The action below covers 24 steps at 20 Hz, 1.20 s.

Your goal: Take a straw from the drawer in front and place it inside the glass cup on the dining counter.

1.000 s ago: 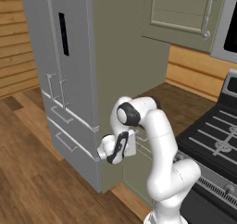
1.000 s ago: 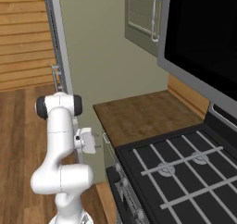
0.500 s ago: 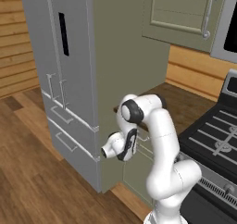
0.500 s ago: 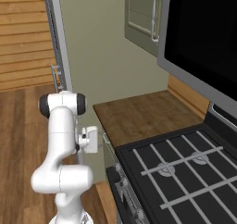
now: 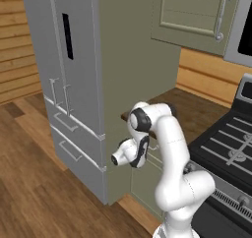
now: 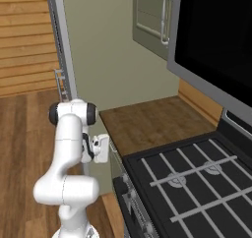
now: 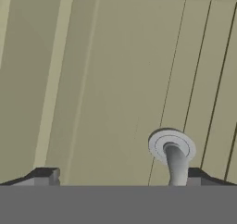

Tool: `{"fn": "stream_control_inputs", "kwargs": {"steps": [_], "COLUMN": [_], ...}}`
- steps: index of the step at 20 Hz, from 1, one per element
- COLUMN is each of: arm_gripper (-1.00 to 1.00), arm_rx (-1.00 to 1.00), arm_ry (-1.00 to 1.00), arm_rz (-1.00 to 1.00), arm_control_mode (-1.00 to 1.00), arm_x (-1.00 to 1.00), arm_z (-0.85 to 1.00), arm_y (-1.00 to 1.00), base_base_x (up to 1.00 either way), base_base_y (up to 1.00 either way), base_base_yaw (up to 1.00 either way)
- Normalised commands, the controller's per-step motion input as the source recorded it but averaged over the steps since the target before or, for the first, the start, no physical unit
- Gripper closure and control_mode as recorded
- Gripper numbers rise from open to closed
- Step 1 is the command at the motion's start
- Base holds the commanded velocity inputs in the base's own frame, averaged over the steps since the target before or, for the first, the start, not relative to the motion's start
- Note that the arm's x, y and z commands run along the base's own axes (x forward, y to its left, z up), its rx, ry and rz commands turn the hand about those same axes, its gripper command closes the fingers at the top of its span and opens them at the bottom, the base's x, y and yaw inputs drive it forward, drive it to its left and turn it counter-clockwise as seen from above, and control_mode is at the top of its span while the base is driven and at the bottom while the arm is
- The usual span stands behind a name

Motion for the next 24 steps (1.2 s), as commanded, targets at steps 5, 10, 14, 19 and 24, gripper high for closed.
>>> {"fn": "stream_control_inputs", "kwargs": {"steps": [5, 10, 14, 19, 24], "arm_gripper": [1.00, 1.00, 1.00, 1.00, 1.00], "arm_rx": [0.00, 0.00, 0.06, 0.09, 0.05], "arm_ry": [0.02, 0.00, 0.00, 0.05, 0.07], "arm_rz": [0.08, 0.06, 0.03, 0.00, 0.00], "arm_control_mode": [-1.00, -1.00, -1.00, -1.00, -1.00], "arm_x": [0.13, -0.03, -0.20, -0.30, -0.47], "arm_z": [-0.35, -0.13, 0.00, 0.00, 0.00], "arm_y": [-0.11, -0.05, 0.18, 0.70, 0.99], "base_base_x": [0.00, 0.00, 0.00, 0.00, 0.00], "base_base_y": [0.00, 0.00, 0.00, 0.00, 0.00], "base_base_yaw": [0.00, 0.00, 0.00, 0.00, 0.00]}}
